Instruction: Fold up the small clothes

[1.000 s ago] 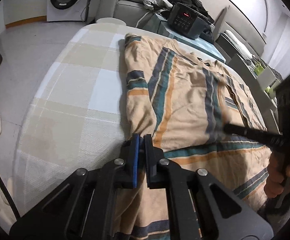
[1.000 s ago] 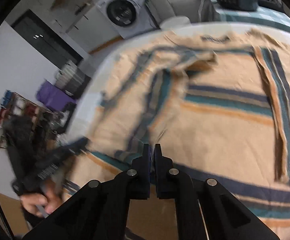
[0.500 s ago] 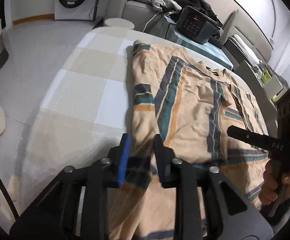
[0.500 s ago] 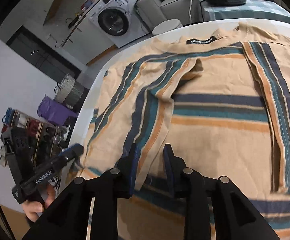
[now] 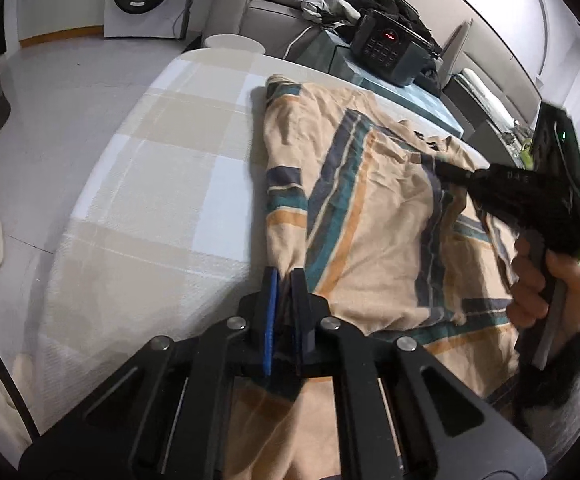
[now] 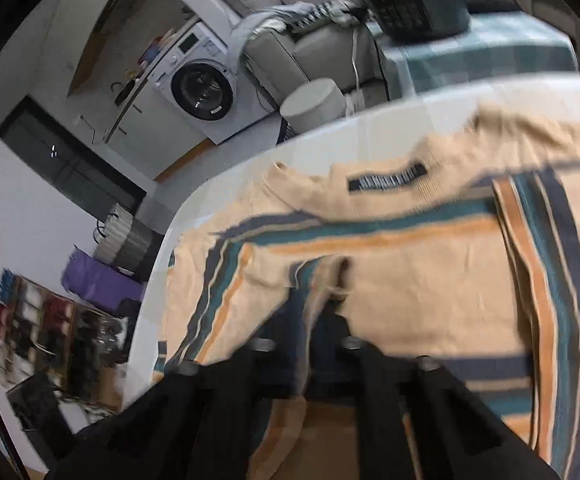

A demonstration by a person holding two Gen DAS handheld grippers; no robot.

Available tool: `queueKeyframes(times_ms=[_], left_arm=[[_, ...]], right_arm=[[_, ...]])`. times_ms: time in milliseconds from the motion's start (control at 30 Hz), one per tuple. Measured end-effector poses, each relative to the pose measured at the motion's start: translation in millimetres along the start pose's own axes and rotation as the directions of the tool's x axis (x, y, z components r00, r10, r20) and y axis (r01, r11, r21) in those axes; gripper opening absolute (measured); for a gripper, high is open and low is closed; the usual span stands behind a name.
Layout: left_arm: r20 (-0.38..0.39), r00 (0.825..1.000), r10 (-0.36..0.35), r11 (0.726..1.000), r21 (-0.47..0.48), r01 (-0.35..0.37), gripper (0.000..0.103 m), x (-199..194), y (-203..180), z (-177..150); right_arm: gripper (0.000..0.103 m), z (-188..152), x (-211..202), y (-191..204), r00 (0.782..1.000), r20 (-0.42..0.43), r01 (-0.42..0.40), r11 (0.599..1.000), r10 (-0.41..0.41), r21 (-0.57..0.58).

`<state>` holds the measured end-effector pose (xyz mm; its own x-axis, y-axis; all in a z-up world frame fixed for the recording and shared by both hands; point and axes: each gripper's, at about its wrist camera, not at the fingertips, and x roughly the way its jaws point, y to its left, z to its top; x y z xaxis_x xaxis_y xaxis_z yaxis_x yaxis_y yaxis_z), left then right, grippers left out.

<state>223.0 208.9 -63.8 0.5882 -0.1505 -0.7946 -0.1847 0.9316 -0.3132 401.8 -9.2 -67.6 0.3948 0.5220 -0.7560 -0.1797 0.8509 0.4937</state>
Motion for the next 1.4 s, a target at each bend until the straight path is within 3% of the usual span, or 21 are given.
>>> queueKeyframes(times_ms=[133, 233, 333, 400, 467, 567, 667, 733, 833, 967, 1033, 1167, 1267, 1367, 1400], left_arm=[[-0.01, 1.0, 0.008, 1.0, -0.01, -0.008, 0.01, -2, 3, -2], [-0.007, 1.0, 0.011, 0.999, -0.035, -0.011, 0.011, -5, 6, -2], [0.007, 1.0, 0.024, 0.999, -0.036, -0.024, 0.011, -13, 3, -2], [0.026, 0.999, 0.035, 0.999, -0.027, -0.034, 0.014, -20, -2, 0], [0.036, 0.998, 0.042, 0.999, -0.015, -0.042, 0.014, -28, -9, 1], [0.07, 0.997, 0.034, 0.999, 0.015, -0.035, 0.019, -42, -25, 1], [0.101, 0.995, 0.013, 0.999, 0.04, -0.017, 0.042, -51, -43, 0], [0.11, 0.994, -0.013, 0.999, 0.053, 0.008, 0.066, -53, -57, -2], [0.109, 0.992, -0.064, 0.996, 0.063, 0.058, 0.085, -49, -74, -5], [0.089, 0.991, -0.098, 0.994, 0.053, 0.093, 0.086, -31, -91, -8], [0.083, 0.992, -0.097, 0.995, 0.048, 0.093, 0.086, -20, -96, -9], [0.055, 0.995, -0.084, 0.994, 0.074, 0.08, 0.086, 2, -108, -11], [0.046, 0.997, -0.057, 0.994, 0.093, 0.053, 0.086, 20, -114, -9], [0.026, 0.997, -0.067, 0.994, 0.09, 0.064, 0.086, 29, -113, -8], [0.033, 0.997, -0.076, 0.993, 0.091, 0.072, 0.086, 28, -112, -8]], right_arm=[[0.005, 9, 19, -2, 0.994, -0.037, 0.103, 0.994, -0.105, -0.038], [0.014, 6, 11, -13, 0.994, -0.07, 0.083, 0.996, -0.084, -0.016], [0.026, -7, -29, -19, 0.995, -0.075, 0.065, 0.997, -0.068, -0.036], [0.047, -21, -57, -24, 0.996, -0.057, 0.068, 0.995, -0.072, -0.066], [0.059, -36, -97, -37, 0.994, -0.017, 0.11, 0.989, -0.112, -0.095], [0.061, -66, -159, -71, 0.982, 0.025, 0.186, 0.98, -0.185, -0.075], [0.061, -93, -208, -106, 0.957, 0.046, 0.287, 0.957, -0.285, -0.044], [0.062, -110, -230, -130, 0.937, 0.048, 0.346, 0.937, -0.345, -0.034], [0.061, -128, -241, -154, 0.921, 0.025, 0.39, 0.921, -0.389, -0.029], [0.061, -135, -234, -153, 0.907, 0.024, 0.42, 0.9, -0.42, -0.114], [0.061, -135, -227, -145, 0.913, 0.034, 0.407, 0.901, -0.407, -0.151], [0.061, -123, -197, -119, 0.951, 0.03, 0.309, 0.935, -0.308, -0.173], [0.061, -116, -179, -101, 0.967, 0.025, 0.252, 0.949, -0.252, -0.192], [0.061, -105, -171, -91, 0.996, -0.017, 0.082, 0.994, -0.083, -0.077], [0.061, -102, -170, -85, 0.998, -0.017, 0.066, 0.996, -0.067, -0.065]])
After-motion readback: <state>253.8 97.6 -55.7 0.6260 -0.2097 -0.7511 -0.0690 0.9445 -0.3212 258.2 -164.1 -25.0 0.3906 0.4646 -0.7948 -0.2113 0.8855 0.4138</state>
